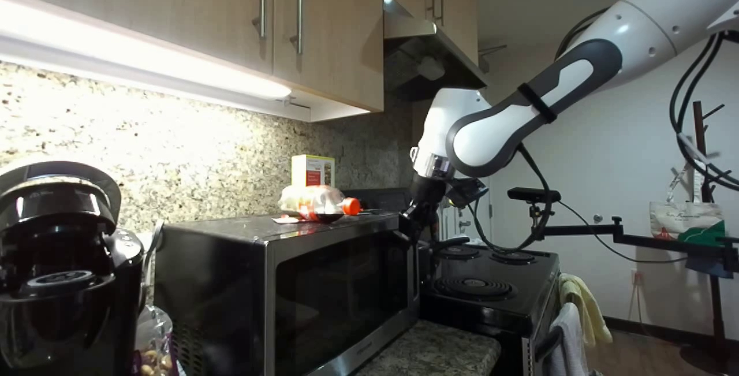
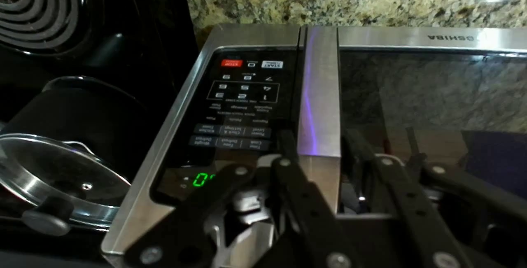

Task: Open the microwave

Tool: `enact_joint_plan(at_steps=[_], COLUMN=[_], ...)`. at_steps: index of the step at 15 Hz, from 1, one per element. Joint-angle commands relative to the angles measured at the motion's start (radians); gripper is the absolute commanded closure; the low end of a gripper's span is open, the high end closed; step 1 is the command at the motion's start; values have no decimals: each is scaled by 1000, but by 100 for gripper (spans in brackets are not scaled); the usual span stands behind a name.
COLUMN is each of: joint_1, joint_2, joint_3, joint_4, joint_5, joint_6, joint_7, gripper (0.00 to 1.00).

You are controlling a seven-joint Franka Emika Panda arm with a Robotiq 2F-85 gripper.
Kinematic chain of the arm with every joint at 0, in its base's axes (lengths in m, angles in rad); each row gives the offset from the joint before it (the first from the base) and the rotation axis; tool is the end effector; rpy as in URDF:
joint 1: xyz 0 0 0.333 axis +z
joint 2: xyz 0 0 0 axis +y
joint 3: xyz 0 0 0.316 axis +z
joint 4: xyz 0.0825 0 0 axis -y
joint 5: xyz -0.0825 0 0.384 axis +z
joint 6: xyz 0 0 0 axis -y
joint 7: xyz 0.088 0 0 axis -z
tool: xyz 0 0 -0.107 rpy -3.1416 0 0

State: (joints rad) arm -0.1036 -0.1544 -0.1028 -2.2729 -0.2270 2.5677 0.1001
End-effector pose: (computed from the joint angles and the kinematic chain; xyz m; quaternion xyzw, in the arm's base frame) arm 0.5185 -0.1065 0.4695 0.9698 -0.0710 0.2173 0.0850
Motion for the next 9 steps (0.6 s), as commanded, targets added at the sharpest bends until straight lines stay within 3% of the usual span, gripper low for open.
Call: enact_joint_plan(at_steps=[1, 6, 7, 9], joint_1=[-47, -105, -119, -132], joint_2=[-147, -285, -307, -353], joint_3=[13, 50, 61, 80], joint_4=[-163, -297, -310, -331], joint_5=[-56, -81, -80, -76], joint_6=[21, 17, 7, -7], joint_7=[109, 166, 184, 179], gripper=[92, 92, 42, 34])
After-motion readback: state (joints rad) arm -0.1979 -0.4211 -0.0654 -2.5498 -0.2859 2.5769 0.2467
